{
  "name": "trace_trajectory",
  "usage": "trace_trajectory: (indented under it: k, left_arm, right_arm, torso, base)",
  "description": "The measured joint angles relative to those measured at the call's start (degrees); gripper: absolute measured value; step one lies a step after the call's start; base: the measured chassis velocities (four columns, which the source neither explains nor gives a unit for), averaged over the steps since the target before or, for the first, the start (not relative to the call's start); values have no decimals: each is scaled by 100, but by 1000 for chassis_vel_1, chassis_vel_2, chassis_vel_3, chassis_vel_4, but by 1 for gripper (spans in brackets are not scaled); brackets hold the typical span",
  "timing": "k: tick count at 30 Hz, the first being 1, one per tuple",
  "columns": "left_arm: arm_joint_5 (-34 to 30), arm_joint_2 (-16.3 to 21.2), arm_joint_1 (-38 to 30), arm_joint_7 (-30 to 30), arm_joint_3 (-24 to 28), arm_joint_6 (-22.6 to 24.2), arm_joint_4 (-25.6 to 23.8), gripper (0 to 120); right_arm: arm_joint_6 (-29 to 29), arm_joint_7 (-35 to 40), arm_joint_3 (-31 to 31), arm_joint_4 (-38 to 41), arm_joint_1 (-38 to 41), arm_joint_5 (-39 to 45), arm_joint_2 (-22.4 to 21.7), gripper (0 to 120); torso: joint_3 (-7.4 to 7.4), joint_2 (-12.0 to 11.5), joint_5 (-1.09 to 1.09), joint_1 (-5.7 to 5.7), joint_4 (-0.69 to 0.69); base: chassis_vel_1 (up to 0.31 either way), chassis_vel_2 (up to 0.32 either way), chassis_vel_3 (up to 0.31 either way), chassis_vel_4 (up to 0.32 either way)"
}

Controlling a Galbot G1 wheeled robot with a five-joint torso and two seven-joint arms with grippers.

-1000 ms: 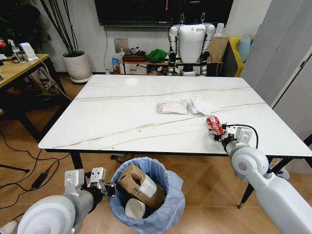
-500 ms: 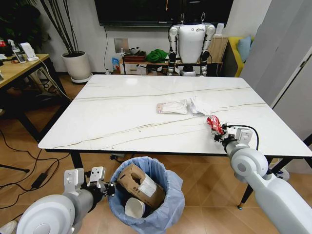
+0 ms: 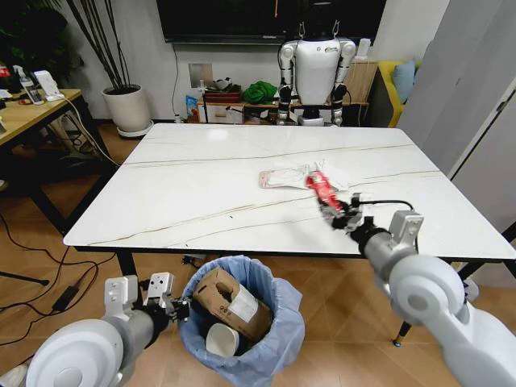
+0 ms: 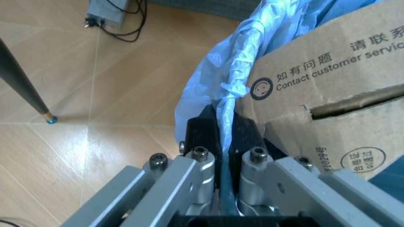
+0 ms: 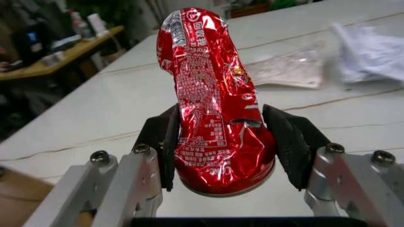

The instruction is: Pick up the trash bin and place the trash from the table into it.

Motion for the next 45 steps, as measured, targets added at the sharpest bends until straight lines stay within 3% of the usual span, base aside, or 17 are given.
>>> trace_trajectory:
  k: [6,13,19,25,38,41,45]
  left_arm:
    - [2,-3,-3,-3,1,0,0,0]
    - [0,-38,-36,-11,-2,0,0,0]
    - [-29,-100,-56,-74,-20,0,0,0]
    - [-32,-137,-51,-106,-39,0,0,0]
    - [-52,-135,-51,-124,-46,0,0,0]
    - [-50,-155,-24,-124,-27,0,0,0]
    - [-29,-167,65,-125,5,0,0,0]
  right_arm:
    - [119,-429,-110,302,-125,226,-160,44]
    - [138,-1259,-119,1031,-415,761,-649,44]
    - [-11,-1721,-434,1118,-967,39,-1141,44]
    - [-103,-1931,-660,1104,-1004,-355,-1392,44]
    - [-149,-2189,-723,1081,-924,-547,-1323,87]
    - [-65,-1941,-634,1075,-723,-430,-1182,97]
    - [-9,-1128,-518,778,-342,-129,-910,100]
  torso:
    - [0,0,1,0,0]
    - [0,0,0,0,0]
    - [0,0,0,0,-1]
    - [0,0,1,0,0]
    - [0,0,1,1,-1]
    - [0,0,1,1,-1]
    - [0,0,0,1,0]
  base:
    - [0,0,0,0]
    - [0,0,0,0]
    - [0,0,0,0]
    - [0,0,0,0]
    - [0,0,0,0]
    - [0,0,0,0]
    - [0,0,0,0]
